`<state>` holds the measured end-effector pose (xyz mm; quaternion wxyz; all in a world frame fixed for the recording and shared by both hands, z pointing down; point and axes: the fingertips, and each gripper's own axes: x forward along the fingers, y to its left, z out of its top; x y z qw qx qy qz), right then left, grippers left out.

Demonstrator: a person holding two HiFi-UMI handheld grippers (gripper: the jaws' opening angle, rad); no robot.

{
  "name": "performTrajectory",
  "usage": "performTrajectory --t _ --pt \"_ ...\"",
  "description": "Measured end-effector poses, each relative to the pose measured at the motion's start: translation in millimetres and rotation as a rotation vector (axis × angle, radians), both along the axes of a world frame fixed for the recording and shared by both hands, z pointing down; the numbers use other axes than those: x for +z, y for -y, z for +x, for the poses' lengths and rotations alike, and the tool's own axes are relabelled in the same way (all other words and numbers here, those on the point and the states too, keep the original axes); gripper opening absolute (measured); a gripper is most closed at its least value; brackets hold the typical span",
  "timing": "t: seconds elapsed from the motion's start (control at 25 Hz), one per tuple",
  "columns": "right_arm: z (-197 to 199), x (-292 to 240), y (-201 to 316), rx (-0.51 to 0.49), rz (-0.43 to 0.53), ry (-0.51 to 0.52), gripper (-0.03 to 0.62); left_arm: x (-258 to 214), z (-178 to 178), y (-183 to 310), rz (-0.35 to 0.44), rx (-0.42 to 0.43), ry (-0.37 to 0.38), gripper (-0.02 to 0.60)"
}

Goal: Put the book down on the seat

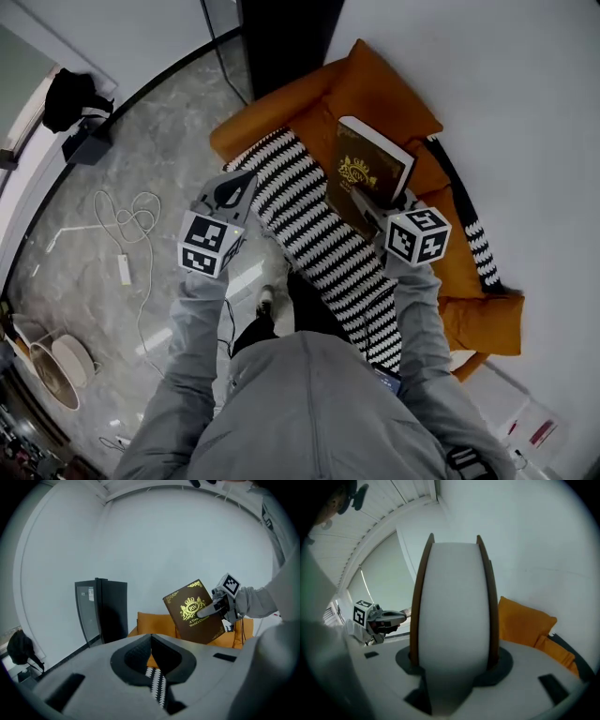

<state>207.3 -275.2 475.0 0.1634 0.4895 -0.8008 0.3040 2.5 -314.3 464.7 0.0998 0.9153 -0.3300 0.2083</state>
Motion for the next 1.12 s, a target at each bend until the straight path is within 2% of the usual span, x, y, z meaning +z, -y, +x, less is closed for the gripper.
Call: performTrajectory --t 0.24,0.36,0.64,0.96,1.12 --pt "19.3 84.6 27.5 -0.092 -0.113 0.047 0.236 55.5 20.1 -0.8 -0.063 -0.077 0.03 0.025" --pt "12.1 132.6 46.4 -0.13 -0.197 0.086 0.236 85.8 11.4 5.2 -0.118 -0.132 0.038 0.025" --pt "-3.2 252.9 100.4 -0.183 -0.359 0.069 0.238 156.3 -10.0 29.8 -0.235 -0.236 0.042 0.026" --pt "-21.2 364.4 119.4 -0.18 -0.506 0.042 0.238 213.5 -16.2 11.0 -0.346 -0.255 0.056 0.025" --pt "-30.5 396.2 118.7 -0.176 -0.556 0.027 0.238 228.5 -22.8 1.5 -0.398 -0.239 0.07 0.026"
